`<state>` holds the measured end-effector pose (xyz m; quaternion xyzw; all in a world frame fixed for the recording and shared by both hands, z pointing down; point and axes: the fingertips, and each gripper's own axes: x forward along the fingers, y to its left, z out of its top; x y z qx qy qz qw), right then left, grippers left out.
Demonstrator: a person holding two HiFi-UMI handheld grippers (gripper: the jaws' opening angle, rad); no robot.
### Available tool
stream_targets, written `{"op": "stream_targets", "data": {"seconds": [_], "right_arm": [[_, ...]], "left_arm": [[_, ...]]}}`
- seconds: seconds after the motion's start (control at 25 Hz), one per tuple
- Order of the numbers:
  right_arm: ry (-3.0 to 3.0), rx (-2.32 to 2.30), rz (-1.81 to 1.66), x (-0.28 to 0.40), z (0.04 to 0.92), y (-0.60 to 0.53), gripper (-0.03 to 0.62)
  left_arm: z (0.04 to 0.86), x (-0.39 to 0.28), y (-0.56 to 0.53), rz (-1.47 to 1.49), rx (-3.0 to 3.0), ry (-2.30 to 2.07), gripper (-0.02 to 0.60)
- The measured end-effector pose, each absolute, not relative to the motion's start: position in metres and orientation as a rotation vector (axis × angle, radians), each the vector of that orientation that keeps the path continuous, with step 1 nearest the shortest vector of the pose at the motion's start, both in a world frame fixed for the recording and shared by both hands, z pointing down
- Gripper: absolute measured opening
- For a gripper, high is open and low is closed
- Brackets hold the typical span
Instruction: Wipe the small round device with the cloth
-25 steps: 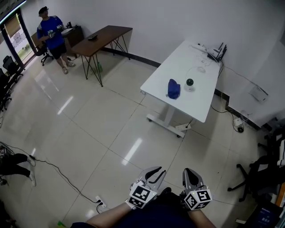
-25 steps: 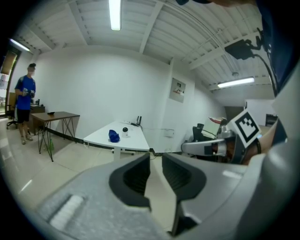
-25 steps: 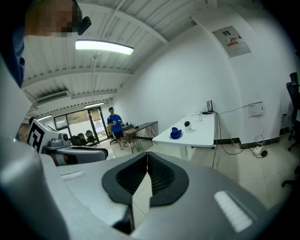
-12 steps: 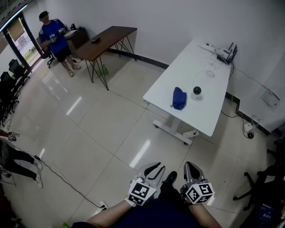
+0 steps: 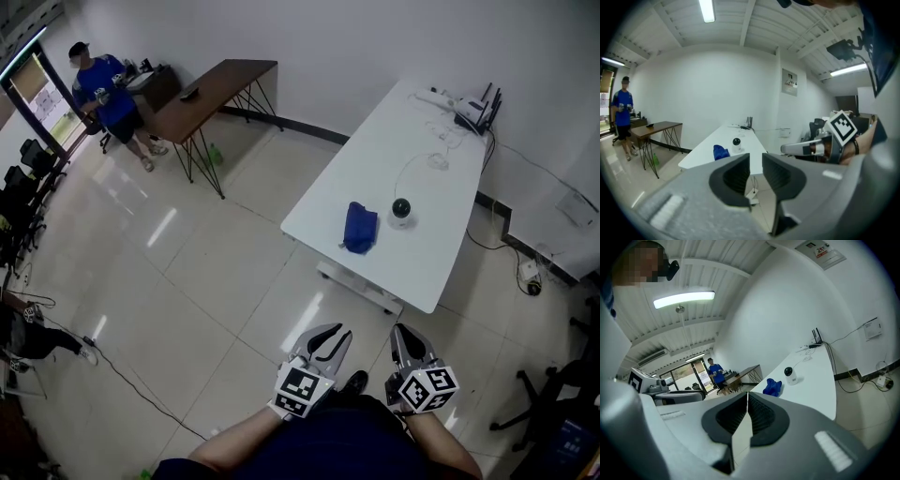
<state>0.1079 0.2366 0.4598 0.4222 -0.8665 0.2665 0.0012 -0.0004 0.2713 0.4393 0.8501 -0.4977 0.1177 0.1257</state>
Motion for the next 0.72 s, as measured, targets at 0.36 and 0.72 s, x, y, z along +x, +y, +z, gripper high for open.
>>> {"op": "stream_targets", "data": {"seconds": [0.36, 0.72], "right_arm": [[-2.660, 1.295, 0.917, 0.107, 0.482, 0.166, 0.112], [-2.504, 1.304, 1.015, 0.057, 0.523, 0.054, 0.209]], "left_arm": [[0.459, -0.021, 0.192, 0.369, 2.416, -1.457, 0.083], [0.493, -0.064, 0.082, 0.395, 2.418, -1.379, 0.094]]}}
